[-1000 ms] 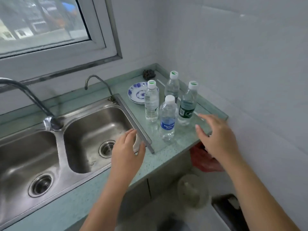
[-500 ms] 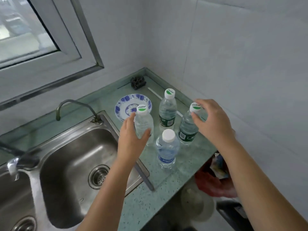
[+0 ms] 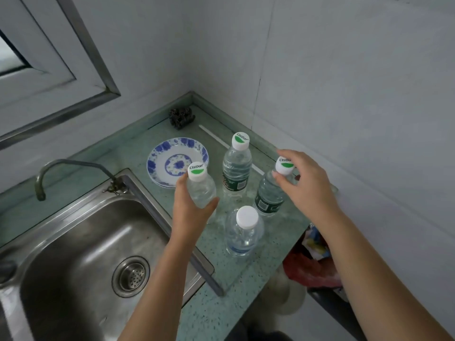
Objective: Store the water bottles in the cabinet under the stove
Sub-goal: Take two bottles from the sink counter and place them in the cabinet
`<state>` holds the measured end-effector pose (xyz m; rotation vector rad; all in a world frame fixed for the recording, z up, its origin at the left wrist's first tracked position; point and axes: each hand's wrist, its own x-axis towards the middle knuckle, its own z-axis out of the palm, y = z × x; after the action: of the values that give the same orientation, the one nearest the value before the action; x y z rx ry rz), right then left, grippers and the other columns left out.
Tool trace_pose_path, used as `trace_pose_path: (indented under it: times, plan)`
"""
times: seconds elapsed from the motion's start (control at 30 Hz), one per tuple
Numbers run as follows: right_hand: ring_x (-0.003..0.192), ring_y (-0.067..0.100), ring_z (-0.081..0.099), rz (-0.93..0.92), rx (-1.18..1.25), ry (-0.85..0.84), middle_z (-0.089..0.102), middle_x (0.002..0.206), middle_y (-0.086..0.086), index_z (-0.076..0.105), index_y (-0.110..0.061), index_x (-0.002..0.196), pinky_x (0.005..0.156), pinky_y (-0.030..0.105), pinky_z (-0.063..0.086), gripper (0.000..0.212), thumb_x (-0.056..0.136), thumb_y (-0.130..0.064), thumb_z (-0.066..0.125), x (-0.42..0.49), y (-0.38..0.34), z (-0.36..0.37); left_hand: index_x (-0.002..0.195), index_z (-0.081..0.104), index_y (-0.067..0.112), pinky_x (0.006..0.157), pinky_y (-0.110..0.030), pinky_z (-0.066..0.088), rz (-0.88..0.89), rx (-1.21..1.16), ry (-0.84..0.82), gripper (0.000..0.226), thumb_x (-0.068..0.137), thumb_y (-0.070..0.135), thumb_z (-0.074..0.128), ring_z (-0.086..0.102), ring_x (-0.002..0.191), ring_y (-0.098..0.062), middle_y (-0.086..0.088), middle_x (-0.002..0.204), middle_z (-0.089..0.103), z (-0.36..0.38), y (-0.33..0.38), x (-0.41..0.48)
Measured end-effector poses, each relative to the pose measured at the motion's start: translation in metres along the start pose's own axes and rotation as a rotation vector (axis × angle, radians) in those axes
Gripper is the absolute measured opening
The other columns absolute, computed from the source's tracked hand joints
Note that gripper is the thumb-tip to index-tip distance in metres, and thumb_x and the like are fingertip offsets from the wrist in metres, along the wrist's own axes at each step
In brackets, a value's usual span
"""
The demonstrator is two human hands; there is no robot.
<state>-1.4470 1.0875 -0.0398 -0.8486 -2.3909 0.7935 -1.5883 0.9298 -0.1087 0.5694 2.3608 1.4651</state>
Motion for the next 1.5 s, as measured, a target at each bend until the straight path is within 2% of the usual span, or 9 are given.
trace_pose_path:
  times: [0.13,0.4,0.63,0.8,0.97,1.07,1.2,1.43,1.5]
  plan:
    - [0.104,0.022,0.050,-0.003,-0.026,0.058,0.062,0.114,0.004,0.055,-0.016,0.116,0.082,0.027,0.033,0.039,0.078,-0.019,0.067,-0.005,-0.001,0.002,0.128,0.034,0.026,0.096,-0.048,0.045,-0.007,-0.046,0.031,0.078,0.066,0.019,0.081,0.049,0.114,-0.022,-0.003,0.127,0.051,-0.001,-0.003,-0.006]
    - [0.079,0.013,0.053,0.063,0.130,0.168,0.059,0.094,0.002,0.060,-0.014,0.101,0.067,0.014,0.041,0.030,0.074,-0.011,0.071,-0.017,-0.005,0.002,0.127,0.035,0.014,0.082,-0.029,0.041,-0.081,-0.178,0.147,0.074,0.068,0.014,0.079,0.052,0.104,-0.018,0.003,0.110,0.051,-0.016,-0.004,-0.032]
    - [0.075,-0.003,0.051,-0.010,0.142,0.122,0.056,0.093,-0.004,0.060,-0.013,0.101,0.066,-0.001,0.039,0.031,0.073,-0.011,0.072,-0.038,0.003,-0.015,0.124,0.037,0.016,0.081,-0.032,0.044,-0.108,-0.157,0.264,0.073,0.066,0.014,0.081,0.054,0.101,-0.020,0.001,0.109,0.053,-0.032,-0.004,-0.079]
    - [0.072,0.011,0.054,-0.121,0.127,0.056,0.059,0.091,-0.001,0.061,-0.012,0.100,0.063,0.009,0.041,0.031,0.071,-0.011,0.074,-0.062,0.011,-0.038,0.125,0.038,0.016,0.086,-0.034,0.045,-0.090,-0.107,0.337,0.075,0.064,0.013,0.082,0.054,0.101,-0.020,0.001,0.110,0.053,-0.035,0.010,-0.130]
    - [0.067,-0.001,0.054,-0.285,0.136,-0.083,0.061,0.084,0.001,0.064,-0.012,0.093,0.061,0.004,0.041,0.029,0.067,-0.012,0.076,-0.091,0.007,-0.059,0.125,0.039,0.015,0.082,-0.028,0.042,-0.108,-0.087,0.401,0.074,0.064,0.015,0.082,0.053,0.095,-0.015,0.003,0.106,0.053,-0.019,0.023,-0.189]
    - [0.071,-0.006,0.055,-0.342,0.189,-0.218,0.060,0.084,-0.003,0.063,-0.014,0.092,0.063,0.001,0.040,0.028,0.067,-0.013,0.077,-0.108,0.003,-0.064,0.117,0.041,0.021,0.084,-0.033,0.047,-0.158,-0.148,0.461,0.071,0.061,0.019,0.084,0.058,0.098,-0.016,0.004,0.107,0.058,-0.008,0.019,-0.223]
    - [0.075,-0.011,0.055,-0.401,0.301,-0.345,0.060,0.083,-0.004,0.064,-0.015,0.090,0.061,-0.001,0.039,0.029,0.065,-0.010,0.078,-0.130,-0.013,-0.062,0.110,0.042,0.028,0.079,-0.030,0.046,-0.240,-0.182,0.510,0.062,0.064,0.017,0.082,0.058,0.092,-0.004,0.014,0.100,0.059,-0.008,0.015,-0.268]
    - [0.073,-0.007,0.057,-0.629,0.405,-0.671,0.061,0.084,-0.008,0.064,-0.021,0.092,0.056,0.003,0.043,0.031,0.065,-0.014,0.078,-0.186,-0.078,-0.028,0.102,0.046,0.029,0.081,-0.037,0.051,-0.363,-0.162,0.771,0.063,0.054,0.026,0.087,0.063,0.091,-0.015,0.008,0.095,0.064,-0.034,-0.009,-0.355]
    - [0.073,0.002,0.060,-0.719,0.419,-0.729,0.063,0.086,-0.005,0.065,-0.021,0.092,0.058,0.010,0.047,0.031,0.066,-0.015,0.078,-0.209,-0.099,-0.018,0.097,0.047,0.035,0.080,-0.038,0.052,-0.388,-0.167,0.865,0.061,0.055,0.020,0.087,0.064,0.089,-0.010,0.009,0.095,0.064,-0.045,-0.014,-0.385]
